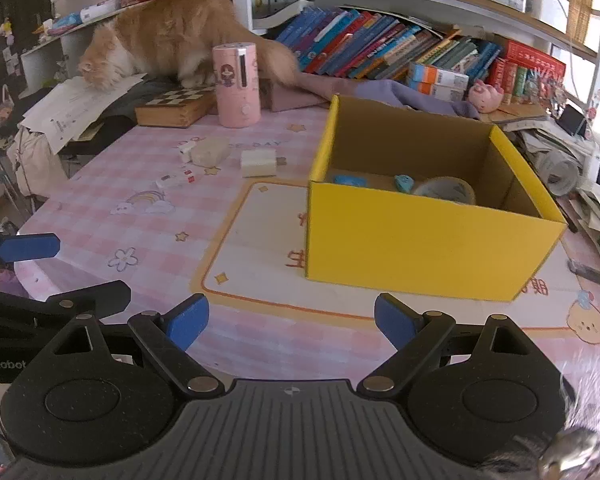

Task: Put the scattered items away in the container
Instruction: 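Withdraw both tools from the box and move toward the white items, then grasp the white-and-red small box with the left tool while the right tool grasps the white charger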

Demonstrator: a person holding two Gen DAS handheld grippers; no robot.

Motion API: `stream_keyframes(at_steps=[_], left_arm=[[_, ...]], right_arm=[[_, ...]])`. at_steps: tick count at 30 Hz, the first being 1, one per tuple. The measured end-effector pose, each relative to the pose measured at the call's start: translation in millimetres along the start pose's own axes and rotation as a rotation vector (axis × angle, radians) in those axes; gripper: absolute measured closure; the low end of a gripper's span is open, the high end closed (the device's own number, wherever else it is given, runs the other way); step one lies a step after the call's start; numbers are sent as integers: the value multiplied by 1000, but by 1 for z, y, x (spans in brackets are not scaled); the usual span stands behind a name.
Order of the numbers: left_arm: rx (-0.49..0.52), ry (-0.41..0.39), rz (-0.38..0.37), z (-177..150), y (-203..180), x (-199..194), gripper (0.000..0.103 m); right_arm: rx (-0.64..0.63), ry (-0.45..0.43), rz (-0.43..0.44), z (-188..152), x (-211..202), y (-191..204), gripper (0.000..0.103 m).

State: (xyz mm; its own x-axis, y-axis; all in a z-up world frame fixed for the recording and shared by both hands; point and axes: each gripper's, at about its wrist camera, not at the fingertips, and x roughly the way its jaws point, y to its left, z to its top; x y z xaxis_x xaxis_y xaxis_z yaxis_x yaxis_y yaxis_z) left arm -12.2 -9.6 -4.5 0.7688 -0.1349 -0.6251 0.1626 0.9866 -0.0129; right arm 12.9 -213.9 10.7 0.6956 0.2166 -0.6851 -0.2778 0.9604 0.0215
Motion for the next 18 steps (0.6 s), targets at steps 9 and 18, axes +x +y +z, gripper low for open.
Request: stream_keyframes(at_steps=[9,18], left_arm=[[-11,2,26,10,29,11,10],[-11,14,49,24,65,28,10]], right_arm=[[-17,3,24,20,21,20,13],[-22,9,49,46,53,42,13]])
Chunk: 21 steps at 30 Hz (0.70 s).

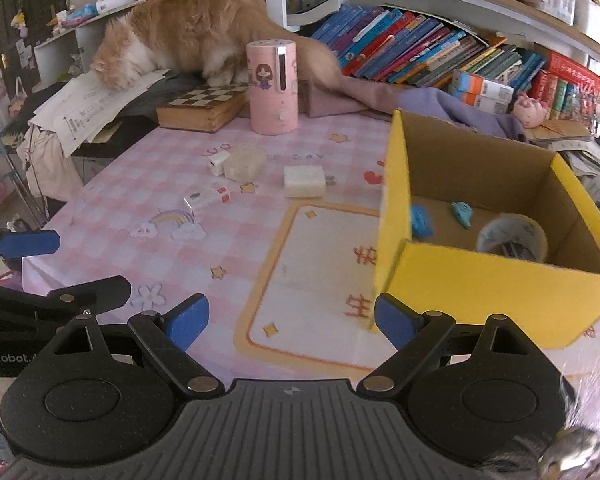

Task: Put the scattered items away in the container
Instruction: 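Grasp the white-and-red small box with the left tool while the right tool grasps the white charger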

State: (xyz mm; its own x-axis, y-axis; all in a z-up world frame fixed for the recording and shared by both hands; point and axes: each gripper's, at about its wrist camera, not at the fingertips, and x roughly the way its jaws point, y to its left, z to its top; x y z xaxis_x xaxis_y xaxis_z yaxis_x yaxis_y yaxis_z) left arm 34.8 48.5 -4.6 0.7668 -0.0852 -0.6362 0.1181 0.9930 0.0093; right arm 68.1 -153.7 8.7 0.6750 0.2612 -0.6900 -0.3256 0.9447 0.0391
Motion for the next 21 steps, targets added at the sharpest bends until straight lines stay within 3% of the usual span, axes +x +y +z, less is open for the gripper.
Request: stream_keyframes(at_steps=[8,21], left_arm=[[-2,18,7,14,31,24,10],[-3,48,-51,35,61,73,10]], right_arm=[[3,11,-7,20,30,17,13],[33,43,-66,47,74,20,13]])
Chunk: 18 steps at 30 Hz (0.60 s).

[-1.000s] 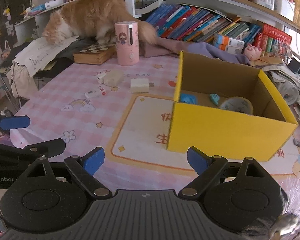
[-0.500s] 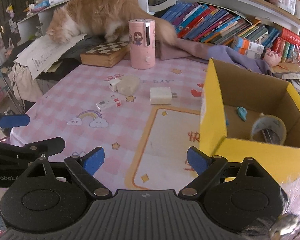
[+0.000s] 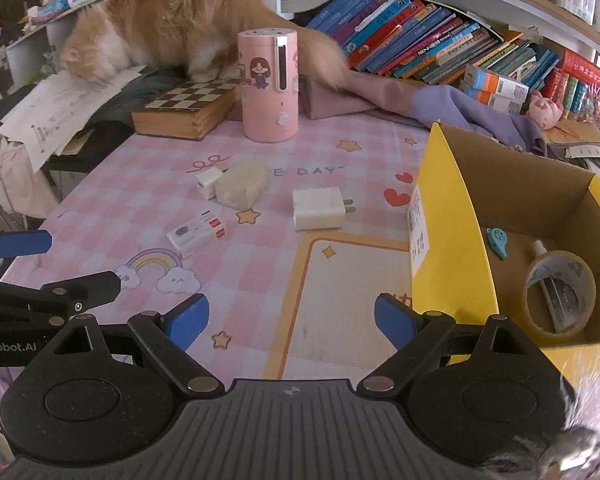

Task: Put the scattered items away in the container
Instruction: 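Grasp the white-and-red small box with the left tool while the right tool grasps the white charger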

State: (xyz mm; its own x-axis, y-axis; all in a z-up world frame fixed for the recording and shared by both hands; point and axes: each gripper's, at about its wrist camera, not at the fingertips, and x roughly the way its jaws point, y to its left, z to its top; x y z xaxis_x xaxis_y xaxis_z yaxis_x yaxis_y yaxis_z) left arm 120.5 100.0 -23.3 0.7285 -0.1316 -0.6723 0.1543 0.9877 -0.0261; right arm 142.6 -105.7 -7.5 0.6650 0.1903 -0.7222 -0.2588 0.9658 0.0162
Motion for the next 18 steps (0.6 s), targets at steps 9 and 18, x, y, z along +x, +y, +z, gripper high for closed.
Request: stream_keyframes(at_steps=[9,18], left_arm=[[36,40,-38,19,7,36,10],[138,77,-47,30,4,72,12]], right_arm=[[28,28,-36,20,28,-5,13],[42,21,-73,44,61,-10,13]])
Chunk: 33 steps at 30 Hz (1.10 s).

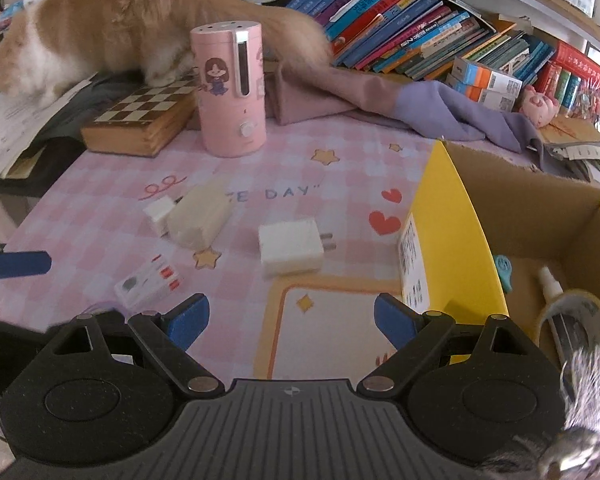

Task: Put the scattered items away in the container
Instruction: 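Grasp the white-and-red small box with the left tool while the right tool grasps the white charger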

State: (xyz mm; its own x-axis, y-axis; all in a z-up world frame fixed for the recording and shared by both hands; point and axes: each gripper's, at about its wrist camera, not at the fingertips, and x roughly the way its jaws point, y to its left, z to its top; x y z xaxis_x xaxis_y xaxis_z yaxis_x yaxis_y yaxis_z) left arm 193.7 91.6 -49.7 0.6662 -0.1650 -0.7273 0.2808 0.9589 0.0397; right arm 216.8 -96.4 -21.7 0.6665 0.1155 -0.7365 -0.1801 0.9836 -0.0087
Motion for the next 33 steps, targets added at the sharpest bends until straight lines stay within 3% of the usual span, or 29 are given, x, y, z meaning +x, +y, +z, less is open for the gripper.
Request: stream_keyframes(at_steps=[5,14,23,28,30,31,33], left_arm=[[36,16,-1,3,0,18,14],[8,73,-37,3,9,40,50],[56,85,-76,3,2,49,64],[58,81,-82,4,5,49,71],[56,79,-88,4,6,50,74],[52,79,-91,4,7,49,74],[38,81,-105,5,8,48,75]], right_arm=[[-3,8,5,14,25,4,15],[17,32,-2,30,62,7,16],[53,101,-27,33,95,6,17],[58,113,-17,31,101,5,31],[41,102,-8,31,99,7,42],[33,99,0,31,98,8,52],[16,100,16,32,97,11,53]])
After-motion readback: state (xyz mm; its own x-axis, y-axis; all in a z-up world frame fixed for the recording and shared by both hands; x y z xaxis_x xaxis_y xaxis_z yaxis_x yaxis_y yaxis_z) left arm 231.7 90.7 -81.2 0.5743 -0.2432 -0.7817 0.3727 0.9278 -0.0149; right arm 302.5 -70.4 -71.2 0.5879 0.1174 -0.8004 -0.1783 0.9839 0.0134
